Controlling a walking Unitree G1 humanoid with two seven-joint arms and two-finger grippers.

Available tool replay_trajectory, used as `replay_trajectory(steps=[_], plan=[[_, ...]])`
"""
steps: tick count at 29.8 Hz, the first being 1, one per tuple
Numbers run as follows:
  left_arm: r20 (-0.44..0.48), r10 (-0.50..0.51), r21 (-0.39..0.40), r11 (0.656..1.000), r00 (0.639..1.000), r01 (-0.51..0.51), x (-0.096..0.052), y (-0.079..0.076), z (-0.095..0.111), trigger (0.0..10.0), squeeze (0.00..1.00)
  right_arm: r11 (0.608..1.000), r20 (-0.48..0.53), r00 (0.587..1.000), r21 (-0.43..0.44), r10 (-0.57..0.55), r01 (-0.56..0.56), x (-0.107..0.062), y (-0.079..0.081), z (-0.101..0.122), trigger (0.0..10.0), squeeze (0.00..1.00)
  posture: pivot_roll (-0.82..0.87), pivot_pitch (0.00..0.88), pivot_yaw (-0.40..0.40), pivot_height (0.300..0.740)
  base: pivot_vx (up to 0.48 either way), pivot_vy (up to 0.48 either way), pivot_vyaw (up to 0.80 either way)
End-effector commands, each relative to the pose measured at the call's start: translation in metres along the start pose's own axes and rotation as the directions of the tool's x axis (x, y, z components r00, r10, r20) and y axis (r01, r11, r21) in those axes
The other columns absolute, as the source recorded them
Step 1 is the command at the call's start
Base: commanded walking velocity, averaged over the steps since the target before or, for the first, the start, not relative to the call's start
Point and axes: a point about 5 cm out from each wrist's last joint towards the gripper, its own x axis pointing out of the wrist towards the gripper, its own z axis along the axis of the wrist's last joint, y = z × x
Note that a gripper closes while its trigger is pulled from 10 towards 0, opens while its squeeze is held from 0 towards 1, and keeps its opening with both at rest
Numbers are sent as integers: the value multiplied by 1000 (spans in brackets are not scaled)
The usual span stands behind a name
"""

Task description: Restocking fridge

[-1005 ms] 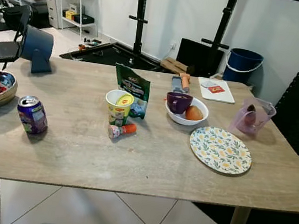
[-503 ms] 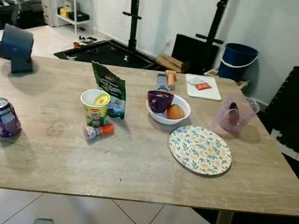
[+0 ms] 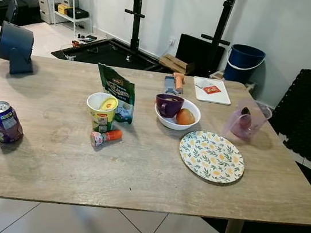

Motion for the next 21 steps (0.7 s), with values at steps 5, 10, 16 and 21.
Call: replay_trajectory(steps=[5,10,16,21], plan=[[162,194,-146,975,968,-171,6,42,47,10000,0,1000,78,997,-15,-7,8,0,-2,23,10000,0,44,0,0,740,0,0,0],[309,336,-254,931,890,-263,3,70,94,10000,0,1000,79,997,-21,0,1,0,-1,24,10000,0,55,0,1,740,0,0,0],[437,441,-353,886,784,-302,-6,85,141,10000,0,1000,85,996,-23,5,-3,0,-1,27,10000,0,58,0,0,740,0,0,0],[508,533,-459,832,676,-311,-20,102,178,10000,0,1000,89,996,-24,8,-6,0,-1,30,10000,0,58,0,0,740,0,0,0]])
